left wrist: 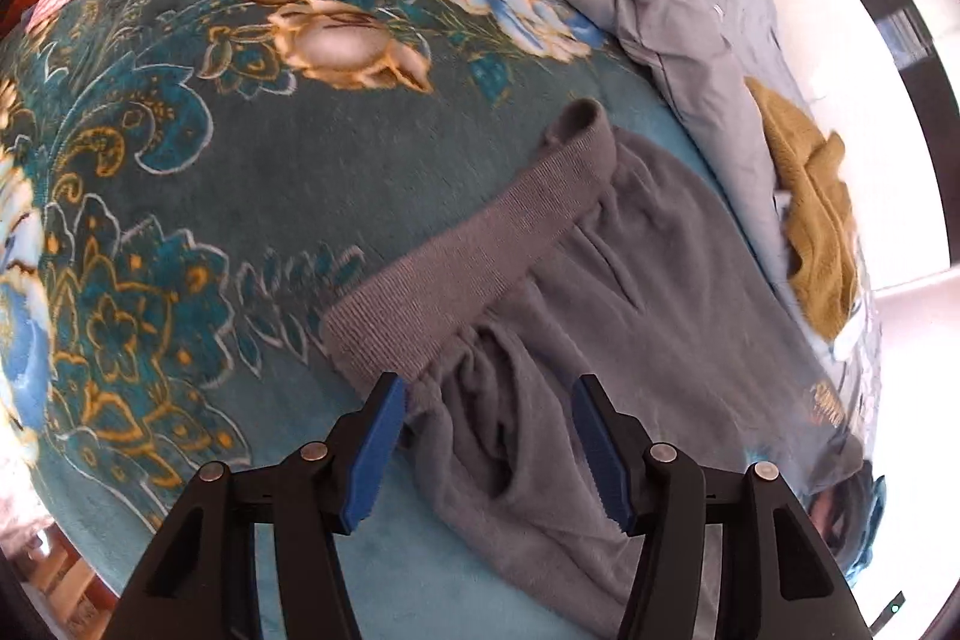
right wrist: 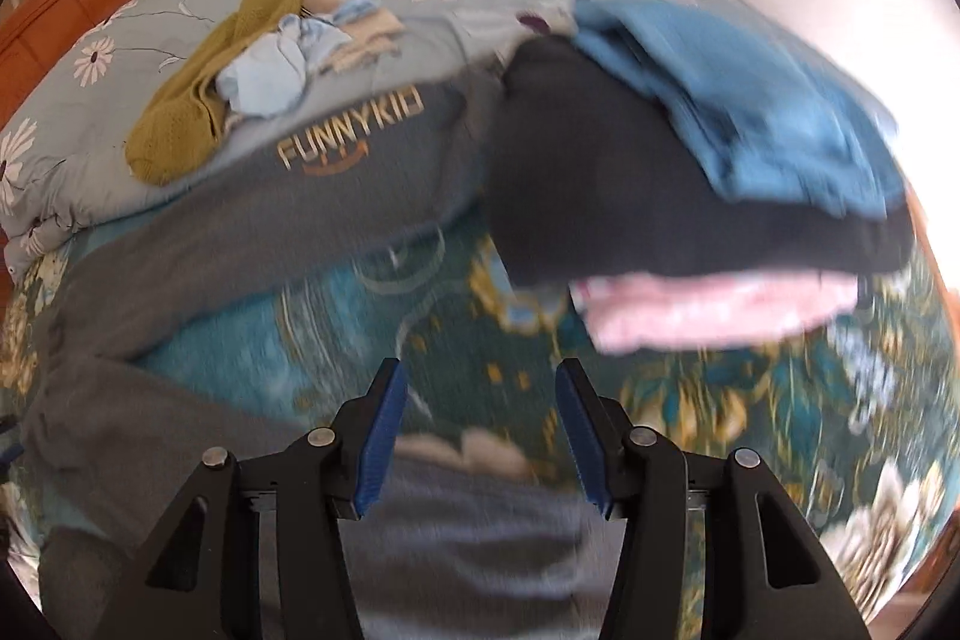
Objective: Fold clothes
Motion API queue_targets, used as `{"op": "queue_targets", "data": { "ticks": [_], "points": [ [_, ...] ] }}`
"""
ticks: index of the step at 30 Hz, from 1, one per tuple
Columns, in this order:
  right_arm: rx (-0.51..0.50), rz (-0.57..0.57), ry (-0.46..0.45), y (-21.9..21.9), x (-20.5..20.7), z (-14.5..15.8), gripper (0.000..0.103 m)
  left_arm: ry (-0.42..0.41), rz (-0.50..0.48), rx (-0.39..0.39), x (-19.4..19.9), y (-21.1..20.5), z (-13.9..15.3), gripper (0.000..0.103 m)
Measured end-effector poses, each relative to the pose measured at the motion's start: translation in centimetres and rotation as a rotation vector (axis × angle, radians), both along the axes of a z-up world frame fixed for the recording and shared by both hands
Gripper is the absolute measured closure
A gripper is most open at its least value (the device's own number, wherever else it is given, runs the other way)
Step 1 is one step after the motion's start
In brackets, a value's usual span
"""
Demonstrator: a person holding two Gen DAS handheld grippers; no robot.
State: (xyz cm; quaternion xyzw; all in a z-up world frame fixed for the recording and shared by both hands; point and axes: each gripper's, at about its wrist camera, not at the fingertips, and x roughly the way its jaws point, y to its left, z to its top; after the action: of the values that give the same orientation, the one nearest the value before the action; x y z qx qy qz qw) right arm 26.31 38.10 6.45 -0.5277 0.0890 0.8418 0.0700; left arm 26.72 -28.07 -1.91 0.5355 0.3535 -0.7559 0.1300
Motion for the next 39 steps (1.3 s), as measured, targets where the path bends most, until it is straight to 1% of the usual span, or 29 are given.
{"op": "queue_targets", "data": {
  "ticks": [2,4,5,7,9,10,12,13,15,18,20,24,26,29,32,33,34,36,39],
  "points": [
    [-0.059,-0.059,-0.029,1.6,2.2,-1.2,0.050,-0.039,-0.003,-0.024,-0.3,0.3,-0.9,0.042],
    [-0.101,-0.138,-0.060,3.3,4.1,-2.4,0.050,-0.048,0.038,-0.010,0.2,-0.1,-1.6,0.042],
    [-0.126,-0.182,-0.077,4.3,5.1,-3.1,0.050,-0.053,0.060,-0.012,0.7,-0.4,-1.6,0.042],
    [-0.145,-0.257,-0.095,6.0,6.9,-4.1,0.050,-0.066,0.101,-0.027,1.7,-0.8,-1.4,0.042],
    [-0.176,-0.335,-0.105,7.5,8.8,-4.9,0.050,-0.019,0.103,-0.014,2.5,-0.8,-0.5,0.042],
    [-0.210,-0.366,-0.105,8.2,9.6,-5.4,0.050,0.008,0.093,0.000,2.7,-0.6,-0.1,0.042],
    [-0.285,-0.411,-0.109,9.0,10.8,-6.4,0.050,0.057,0.043,0.028,2.7,0.4,0.8,0.042],
    [-0.309,-0.427,-0.114,9.2,11.1,-6.8,0.050,0.065,0.021,0.037,2.4,1.0,0.8,0.042],
    [-0.344,-0.448,-0.125,9.1,11.6,-7.8,0.050,0.066,-0.020,0.049,1.8,2.0,0.6,0.042],
    [-0.394,-0.475,-0.141,9.0,12.1,-9.1,0.050,0.005,0.005,0.058,1.4,2.2,-1.1,0.042],
    [-0.408,-0.479,-0.140,9.0,12.4,-9.3,0.050,-0.010,0.058,0.113,2.0,1.5,-2.5,0.042],
    [-0.408,-0.474,-0.114,9.1,12.9,-8.6,0.050,0.068,0.191,0.277,3.9,-0.6,-3.8,0.042],
    [-0.426,-0.476,-0.097,9.0,13.0,-8.4,0.050,0.088,0.237,0.327,4.4,-1.2,-4.4,0.042],
    [-0.445,-0.465,-0.090,8.6,12.9,-8.5,0.050,0.085,0.271,0.337,4.5,-1.4,-5.1,0.043],
    [-0.458,-0.455,-0.107,8.2,12.7,-9.1,0.050,0.094,0.341,0.346,4.9,-1.3,-5.7,0.052],
    [-0.468,-0.462,-0.112,8.3,12.8,-9.4,0.050,0.095,0.364,0.347,5.3,-1.3,-6.0,0.058],
    [-0.478,-0.469,-0.117,8.4,13.0,-9.7,0.050,0.087,0.370,0.334,5.3,-1.2,-6.1,0.064],
    [-0.499,-0.490,-0.116,8.5,13.4,-10.1,0.050,0.063,0.368,0.302,5.1,-0.9,-6.2,0.073],
    [-0.498,-0.488,-0.113,8.5,13.5,-10.1,0.050,0.027,0.352,0.259,4.5,-0.5,-5.9,0.074]
  ]
}}
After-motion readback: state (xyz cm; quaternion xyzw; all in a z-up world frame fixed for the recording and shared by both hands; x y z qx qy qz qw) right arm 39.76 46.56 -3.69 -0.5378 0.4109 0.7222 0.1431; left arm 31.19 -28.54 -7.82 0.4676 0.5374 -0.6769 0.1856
